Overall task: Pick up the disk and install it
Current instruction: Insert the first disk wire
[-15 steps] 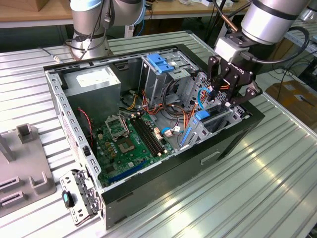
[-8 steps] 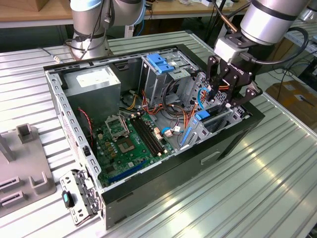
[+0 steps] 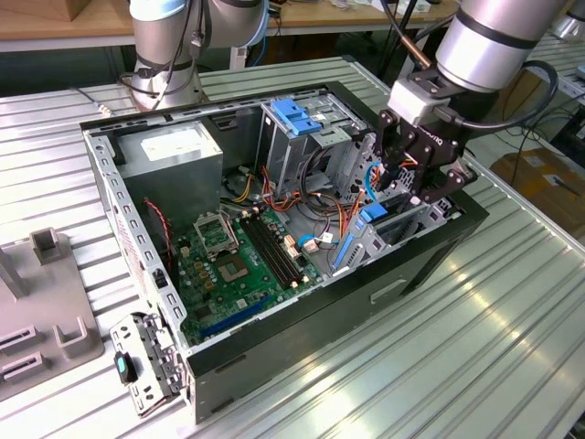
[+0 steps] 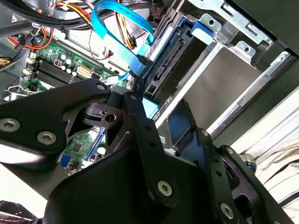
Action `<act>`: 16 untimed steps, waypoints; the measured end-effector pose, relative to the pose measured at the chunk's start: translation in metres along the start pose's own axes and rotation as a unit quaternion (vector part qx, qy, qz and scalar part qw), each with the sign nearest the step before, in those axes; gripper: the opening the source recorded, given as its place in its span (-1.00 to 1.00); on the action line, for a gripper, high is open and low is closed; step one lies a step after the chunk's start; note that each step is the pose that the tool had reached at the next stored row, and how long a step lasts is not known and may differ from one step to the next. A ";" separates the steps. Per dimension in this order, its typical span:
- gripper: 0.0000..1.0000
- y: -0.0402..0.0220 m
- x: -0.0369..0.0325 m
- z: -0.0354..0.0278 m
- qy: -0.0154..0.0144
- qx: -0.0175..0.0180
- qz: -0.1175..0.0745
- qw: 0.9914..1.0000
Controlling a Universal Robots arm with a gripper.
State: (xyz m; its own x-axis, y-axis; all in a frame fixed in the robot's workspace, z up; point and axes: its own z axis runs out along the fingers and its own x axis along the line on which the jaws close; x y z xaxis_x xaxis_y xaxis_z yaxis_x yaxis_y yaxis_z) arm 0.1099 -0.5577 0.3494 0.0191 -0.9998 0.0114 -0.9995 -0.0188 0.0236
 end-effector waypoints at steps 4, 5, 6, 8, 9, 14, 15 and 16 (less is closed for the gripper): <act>-0.02 0.0001 0.0000 0.0003 0.000 0.000 0.000 1.000; -0.02 0.0002 0.0000 0.0003 0.000 0.000 0.000 1.000; -0.02 0.0002 0.0000 0.0003 0.000 0.000 0.000 1.000; -0.02 0.0002 0.0000 0.0003 0.000 0.000 0.000 1.000; -0.02 0.0002 0.0000 0.0003 0.000 0.000 0.000 1.000; -0.02 0.0004 0.0000 -0.0074 0.000 0.000 0.000 1.000; -0.02 0.0005 0.0001 -0.0108 0.000 0.000 0.000 1.000; -0.02 0.0005 0.0001 -0.0139 0.000 0.000 0.000 1.000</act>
State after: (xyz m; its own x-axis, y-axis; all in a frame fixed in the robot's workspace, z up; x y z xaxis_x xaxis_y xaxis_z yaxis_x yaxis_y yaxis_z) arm 0.1097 -0.5577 0.3633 0.0191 -0.9998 0.0114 -0.9995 -0.0188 0.0236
